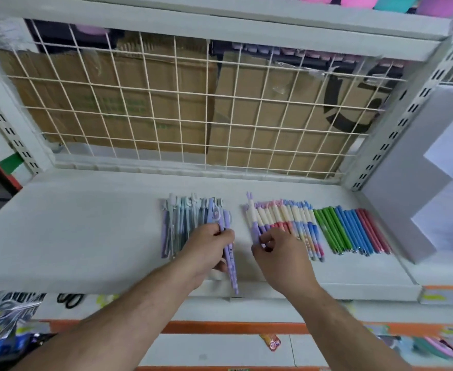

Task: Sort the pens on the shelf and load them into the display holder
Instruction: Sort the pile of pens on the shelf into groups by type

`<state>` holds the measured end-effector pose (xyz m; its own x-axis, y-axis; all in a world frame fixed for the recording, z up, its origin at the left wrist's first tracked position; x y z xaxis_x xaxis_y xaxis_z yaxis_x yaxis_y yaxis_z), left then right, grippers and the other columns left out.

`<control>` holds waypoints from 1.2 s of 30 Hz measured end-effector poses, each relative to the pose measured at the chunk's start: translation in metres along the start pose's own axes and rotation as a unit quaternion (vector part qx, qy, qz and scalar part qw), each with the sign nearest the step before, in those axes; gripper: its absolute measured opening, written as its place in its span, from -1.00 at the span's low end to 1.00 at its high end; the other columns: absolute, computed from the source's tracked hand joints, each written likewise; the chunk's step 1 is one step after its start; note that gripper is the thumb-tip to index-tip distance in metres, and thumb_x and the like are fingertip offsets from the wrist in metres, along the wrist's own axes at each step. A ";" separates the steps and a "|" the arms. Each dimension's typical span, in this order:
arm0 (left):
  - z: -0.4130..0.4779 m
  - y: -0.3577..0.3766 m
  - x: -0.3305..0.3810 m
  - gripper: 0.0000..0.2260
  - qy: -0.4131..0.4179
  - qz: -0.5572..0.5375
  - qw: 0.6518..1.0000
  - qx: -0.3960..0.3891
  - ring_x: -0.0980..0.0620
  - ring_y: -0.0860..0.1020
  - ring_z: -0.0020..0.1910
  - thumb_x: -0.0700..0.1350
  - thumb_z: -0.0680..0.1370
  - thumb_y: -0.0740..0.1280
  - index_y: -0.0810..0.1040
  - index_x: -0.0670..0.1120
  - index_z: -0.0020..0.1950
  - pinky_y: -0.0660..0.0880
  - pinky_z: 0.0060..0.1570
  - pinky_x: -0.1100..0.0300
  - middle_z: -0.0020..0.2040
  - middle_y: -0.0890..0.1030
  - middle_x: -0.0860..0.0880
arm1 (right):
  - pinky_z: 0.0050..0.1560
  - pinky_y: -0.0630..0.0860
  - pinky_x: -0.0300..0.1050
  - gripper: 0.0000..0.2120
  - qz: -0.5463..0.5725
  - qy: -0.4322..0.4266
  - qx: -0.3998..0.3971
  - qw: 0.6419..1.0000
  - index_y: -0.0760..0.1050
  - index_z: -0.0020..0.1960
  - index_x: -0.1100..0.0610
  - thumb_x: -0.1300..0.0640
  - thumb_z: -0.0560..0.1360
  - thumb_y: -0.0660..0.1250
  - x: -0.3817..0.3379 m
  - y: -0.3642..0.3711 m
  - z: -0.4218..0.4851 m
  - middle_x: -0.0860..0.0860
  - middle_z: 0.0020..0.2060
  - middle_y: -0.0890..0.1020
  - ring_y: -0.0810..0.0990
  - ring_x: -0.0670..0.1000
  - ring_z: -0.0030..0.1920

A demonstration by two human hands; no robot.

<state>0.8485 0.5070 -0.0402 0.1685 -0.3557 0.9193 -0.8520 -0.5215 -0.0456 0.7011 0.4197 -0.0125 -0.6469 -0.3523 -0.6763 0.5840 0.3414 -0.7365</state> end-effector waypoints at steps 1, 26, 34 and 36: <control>0.000 0.002 0.000 -0.84 -0.001 -0.001 1.000 -0.002 -0.05 0.47 -0.37 -0.15 0.61 0.31 0.56 -0.24 -0.08 0.45 -0.48 0.21 -0.25 0.52 -0.12 | -0.36 0.44 -0.16 -0.94 -0.021 0.009 0.007 1.000 0.54 -0.09 0.05 0.09 0.52 0.40 0.006 -0.005 0.003 -0.07 -0.30 0.62 0.57 -0.06 -0.32; 0.004 -0.014 0.004 -0.86 0.031 -0.054 0.998 0.022 -0.01 0.55 -0.40 -0.16 0.58 0.36 0.56 -0.24 -0.07 0.53 -0.37 0.15 -0.35 0.59 -0.06 | -0.41 0.44 -0.31 -0.95 0.210 -0.021 -0.193 0.958 0.59 -0.06 0.06 0.09 0.54 0.44 -0.033 0.036 -0.006 -0.01 -0.34 0.70 0.57 -0.10 -0.46; 0.003 -0.063 0.000 -0.93 0.033 -0.040 0.998 0.042 -0.03 0.56 -0.41 -0.34 0.53 0.31 0.57 -0.32 -0.07 0.49 -0.40 0.17 -0.29 0.62 -0.17 | -0.53 0.34 -0.28 -0.90 0.240 0.017 -0.185 0.953 0.57 -0.12 0.18 0.26 0.48 0.49 -0.060 0.068 0.001 -0.04 -0.48 0.58 0.44 -0.11 -0.55; 0.005 -0.079 0.001 -0.97 0.044 -0.029 0.997 0.062 -0.03 0.54 -0.43 -0.33 0.50 0.33 0.57 -0.27 -0.11 0.47 -0.40 0.16 -0.33 0.63 -0.14 | -0.54 0.33 -0.23 -0.88 0.253 0.019 -0.179 0.951 0.56 -0.15 0.21 0.26 0.48 0.49 -0.069 0.077 0.003 0.00 -0.50 0.56 0.42 -0.05 -0.57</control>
<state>0.9189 0.5440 -0.0373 0.1663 -0.2563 0.9522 -0.7736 -0.6328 -0.0353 0.7922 0.4676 -0.0225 -0.3493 -0.0345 -0.9364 0.6245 0.7364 -0.2601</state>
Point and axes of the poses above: each hand's wrist, its own z-axis towards the middle knuckle, its own y-axis out of the palm, x = y × z, the point moved 7 cm from there along z, towards the middle knuckle
